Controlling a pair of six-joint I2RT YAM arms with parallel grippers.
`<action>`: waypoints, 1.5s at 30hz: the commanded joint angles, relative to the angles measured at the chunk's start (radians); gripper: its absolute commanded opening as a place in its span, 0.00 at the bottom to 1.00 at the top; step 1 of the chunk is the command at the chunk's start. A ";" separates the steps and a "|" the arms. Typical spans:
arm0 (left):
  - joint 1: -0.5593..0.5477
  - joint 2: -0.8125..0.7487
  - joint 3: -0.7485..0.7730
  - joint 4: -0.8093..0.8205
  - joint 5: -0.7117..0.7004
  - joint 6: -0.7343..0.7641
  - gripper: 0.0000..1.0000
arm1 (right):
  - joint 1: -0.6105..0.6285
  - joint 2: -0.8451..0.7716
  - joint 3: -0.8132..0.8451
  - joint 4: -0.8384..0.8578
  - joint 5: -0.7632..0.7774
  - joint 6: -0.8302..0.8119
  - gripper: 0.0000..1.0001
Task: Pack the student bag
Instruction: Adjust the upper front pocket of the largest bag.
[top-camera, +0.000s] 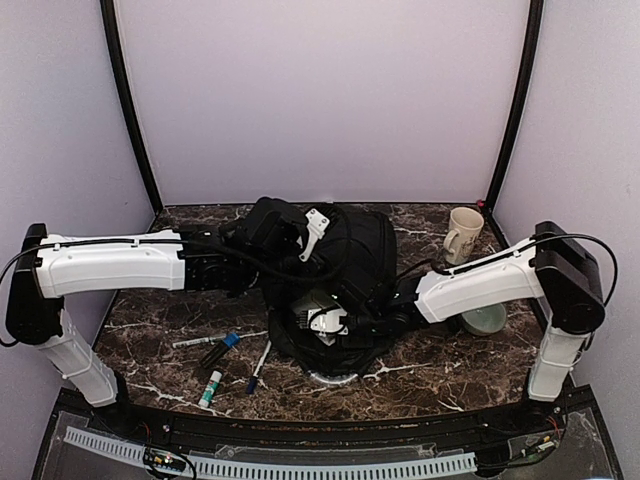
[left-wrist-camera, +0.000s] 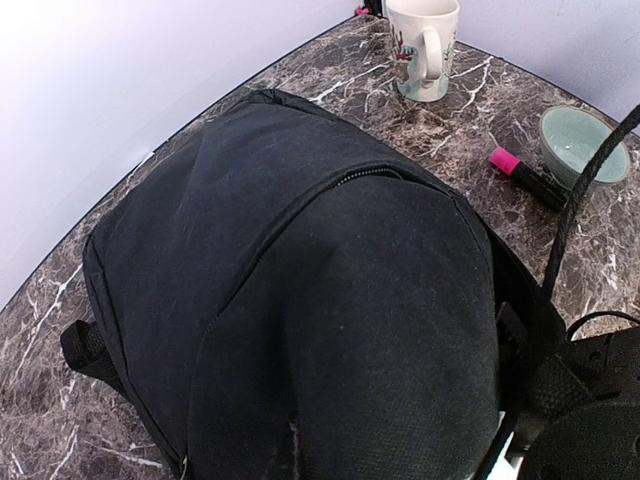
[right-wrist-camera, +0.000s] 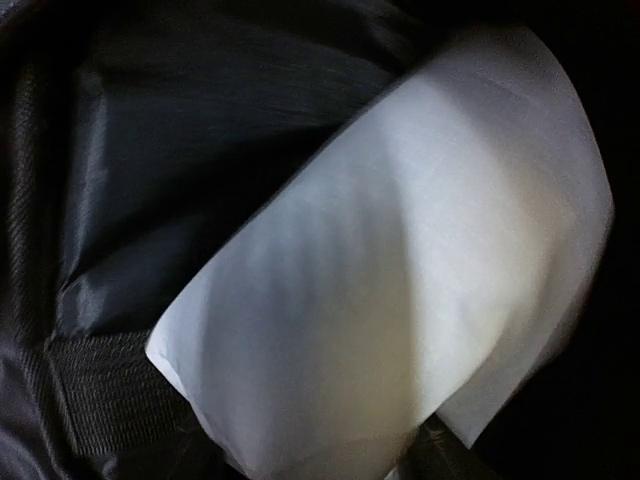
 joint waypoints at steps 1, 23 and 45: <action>0.004 -0.014 0.042 0.027 -0.001 -0.011 0.00 | -0.007 0.037 -0.025 0.138 0.144 0.045 0.41; 0.006 -0.009 0.046 0.042 -0.016 -0.022 0.00 | -0.019 -0.193 -0.193 0.545 0.466 -0.092 0.00; 0.006 -0.026 0.022 0.050 0.010 -0.042 0.00 | -0.058 -0.159 -0.063 0.141 0.264 0.107 0.66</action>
